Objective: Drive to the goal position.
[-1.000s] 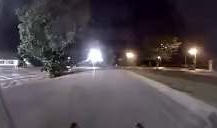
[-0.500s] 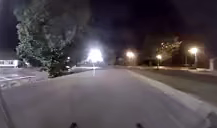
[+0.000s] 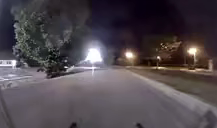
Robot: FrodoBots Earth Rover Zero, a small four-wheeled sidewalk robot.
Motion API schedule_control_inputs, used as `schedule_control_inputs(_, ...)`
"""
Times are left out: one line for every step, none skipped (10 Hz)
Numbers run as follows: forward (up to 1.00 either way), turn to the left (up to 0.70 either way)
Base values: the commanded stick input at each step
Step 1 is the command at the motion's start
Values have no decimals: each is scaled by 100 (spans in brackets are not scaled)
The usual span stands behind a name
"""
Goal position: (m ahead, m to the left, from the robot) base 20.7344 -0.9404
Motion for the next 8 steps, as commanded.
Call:
schedule_control_inputs(50, 0)
schedule_control_inputs(50, 0)
schedule_control_inputs(50, 0)
schedule_control_inputs(50, 0)
schedule_control_inputs(50, 0)
schedule_control_inputs(50, 0)
schedule_control_inputs(50, 0)
schedule_control_inputs(50, 0)
